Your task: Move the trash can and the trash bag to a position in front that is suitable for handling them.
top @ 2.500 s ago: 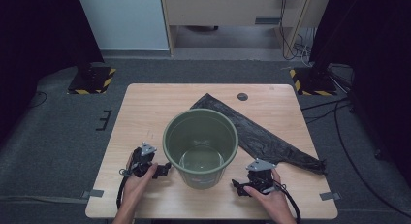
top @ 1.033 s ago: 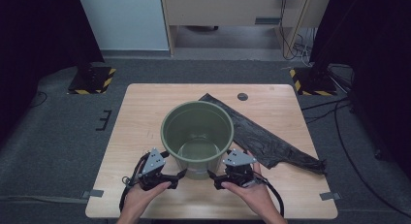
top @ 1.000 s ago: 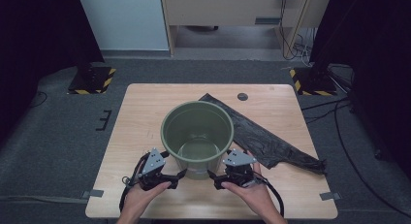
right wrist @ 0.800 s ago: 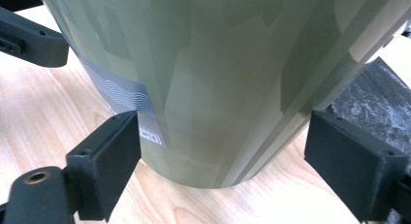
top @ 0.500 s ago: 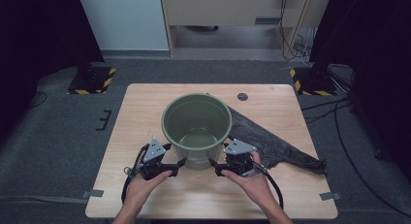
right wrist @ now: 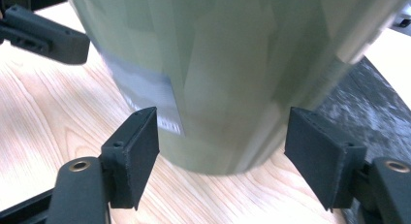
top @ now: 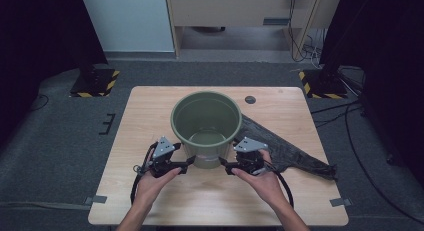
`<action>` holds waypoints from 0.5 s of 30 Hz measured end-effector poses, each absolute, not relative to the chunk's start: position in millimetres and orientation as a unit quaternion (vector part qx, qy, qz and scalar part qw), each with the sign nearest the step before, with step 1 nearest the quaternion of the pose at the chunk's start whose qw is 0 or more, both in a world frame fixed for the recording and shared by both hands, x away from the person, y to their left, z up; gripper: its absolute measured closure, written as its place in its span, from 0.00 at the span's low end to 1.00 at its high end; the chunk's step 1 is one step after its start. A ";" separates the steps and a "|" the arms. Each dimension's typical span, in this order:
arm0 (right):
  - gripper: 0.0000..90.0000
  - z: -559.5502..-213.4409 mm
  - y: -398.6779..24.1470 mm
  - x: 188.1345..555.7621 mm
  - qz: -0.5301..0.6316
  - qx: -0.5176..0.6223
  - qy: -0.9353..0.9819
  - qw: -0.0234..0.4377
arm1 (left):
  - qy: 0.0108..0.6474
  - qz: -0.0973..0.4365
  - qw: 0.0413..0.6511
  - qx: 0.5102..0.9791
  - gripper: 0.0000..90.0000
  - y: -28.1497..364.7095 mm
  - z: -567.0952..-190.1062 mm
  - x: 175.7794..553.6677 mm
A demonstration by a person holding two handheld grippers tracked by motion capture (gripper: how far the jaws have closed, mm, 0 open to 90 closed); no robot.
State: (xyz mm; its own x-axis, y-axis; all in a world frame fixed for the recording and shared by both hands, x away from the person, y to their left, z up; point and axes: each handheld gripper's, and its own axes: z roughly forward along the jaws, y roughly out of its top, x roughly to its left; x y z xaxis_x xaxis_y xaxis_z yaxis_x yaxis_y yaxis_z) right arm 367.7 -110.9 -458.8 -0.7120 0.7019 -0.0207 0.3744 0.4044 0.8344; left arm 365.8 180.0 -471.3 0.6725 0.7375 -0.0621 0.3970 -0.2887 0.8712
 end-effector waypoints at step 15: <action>0.55 -504.0 -175.4 418.4 0.364 0.408 0.805 0.230 | 0.386 0.193 0.423 0.797 0.15 211.8 -498.8 351.1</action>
